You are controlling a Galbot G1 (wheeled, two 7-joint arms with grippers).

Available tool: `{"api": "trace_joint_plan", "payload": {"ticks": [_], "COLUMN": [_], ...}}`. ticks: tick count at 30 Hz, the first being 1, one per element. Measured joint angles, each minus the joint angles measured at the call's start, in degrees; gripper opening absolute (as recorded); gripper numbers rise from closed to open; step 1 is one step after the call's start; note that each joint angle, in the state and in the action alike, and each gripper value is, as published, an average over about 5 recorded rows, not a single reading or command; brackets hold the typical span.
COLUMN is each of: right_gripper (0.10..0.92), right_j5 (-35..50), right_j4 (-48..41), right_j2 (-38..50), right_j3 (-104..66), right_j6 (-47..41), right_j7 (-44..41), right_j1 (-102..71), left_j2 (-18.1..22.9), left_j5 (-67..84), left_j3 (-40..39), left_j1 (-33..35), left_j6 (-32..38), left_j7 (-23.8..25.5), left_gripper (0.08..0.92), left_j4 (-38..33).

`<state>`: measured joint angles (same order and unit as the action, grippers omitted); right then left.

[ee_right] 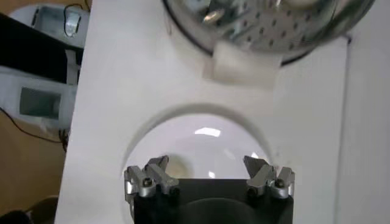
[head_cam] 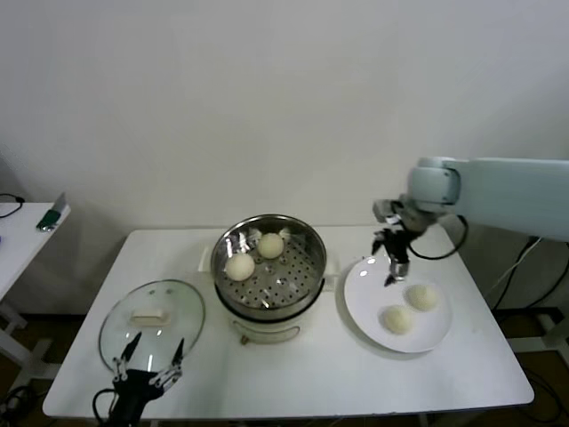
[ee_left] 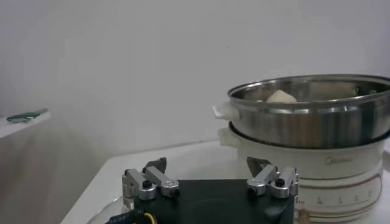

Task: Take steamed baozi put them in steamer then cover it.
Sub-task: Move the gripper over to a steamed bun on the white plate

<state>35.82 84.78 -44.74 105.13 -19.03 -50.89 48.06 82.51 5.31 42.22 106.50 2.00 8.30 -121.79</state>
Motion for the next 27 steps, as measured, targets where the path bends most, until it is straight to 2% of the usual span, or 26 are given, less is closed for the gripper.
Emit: {"api": "trace_joint_plan", "payload": {"ticks": [9, 19, 27], "right_gripper": [0.823, 0.816, 0.697], "right_j5": [-7.2, -11.37, -11.98], "right_j4": [-1.24, -5.7, -7.3], "right_j2": [5.14, 5.15, 3.96], "right_j3": [-7.08, -15.28, -18.44], "right_j6": [-2.55, -4.1, -4.7], "right_j7": [3.02, 5.42, 6.03], "right_j1": [-12.04, -23.5, -27.32], "left_j2": [0.19, 0.27, 0.28], "left_j5": [-0.07, -0.19, -0.24], "left_j3": [0.25, 0.4, 0.43], "left_j1": [0.6, 0.9, 0.83], "left_j6": [0.08, 0.2, 0.23], "left_j7": [-0.07, -0.13, -0.18], "left_gripper": [0.823, 0.823, 0.823], "left_j4": [-0.12, 0.17, 0.37]}}
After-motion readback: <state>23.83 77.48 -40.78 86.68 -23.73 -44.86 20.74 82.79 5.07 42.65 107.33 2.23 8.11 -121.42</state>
